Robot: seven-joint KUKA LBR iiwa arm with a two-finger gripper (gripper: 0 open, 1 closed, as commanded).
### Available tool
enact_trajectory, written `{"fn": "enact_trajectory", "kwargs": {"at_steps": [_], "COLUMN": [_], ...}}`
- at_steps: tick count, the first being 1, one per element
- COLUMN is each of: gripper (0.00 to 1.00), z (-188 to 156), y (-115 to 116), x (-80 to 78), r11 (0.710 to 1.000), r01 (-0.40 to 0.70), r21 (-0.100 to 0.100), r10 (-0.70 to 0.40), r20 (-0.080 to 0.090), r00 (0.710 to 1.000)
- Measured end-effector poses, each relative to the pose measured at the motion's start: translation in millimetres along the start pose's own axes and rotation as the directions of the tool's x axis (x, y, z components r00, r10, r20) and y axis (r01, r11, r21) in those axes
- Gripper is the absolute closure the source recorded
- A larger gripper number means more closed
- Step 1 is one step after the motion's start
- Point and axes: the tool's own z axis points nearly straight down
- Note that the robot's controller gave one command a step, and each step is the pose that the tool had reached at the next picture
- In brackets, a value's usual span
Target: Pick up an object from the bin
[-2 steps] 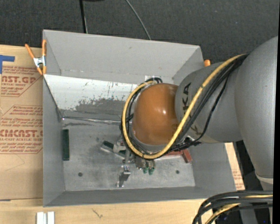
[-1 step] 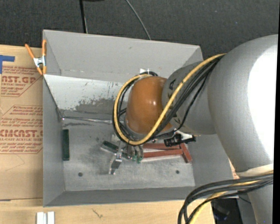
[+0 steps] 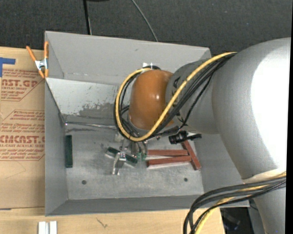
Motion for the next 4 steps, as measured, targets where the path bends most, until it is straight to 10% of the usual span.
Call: {"fn": "enact_trajectory", "kwargs": {"at_steps": [2, 3, 4], "gripper": [0.00, 1.00, 1.00], "z": [25, 29, 29], "y": [-22, -18, -18], "x": [-7.4, -16.0, -15.6], "r11": [0.997, 0.982, 0.980], "r01": [-0.072, -0.185, -0.198], "r21": [-0.005, -0.020, -0.019], "r10": [0.072, 0.186, 0.198], "r20": [0.010, 0.022, 0.021], "r00": [0.997, 0.982, 0.980]}}
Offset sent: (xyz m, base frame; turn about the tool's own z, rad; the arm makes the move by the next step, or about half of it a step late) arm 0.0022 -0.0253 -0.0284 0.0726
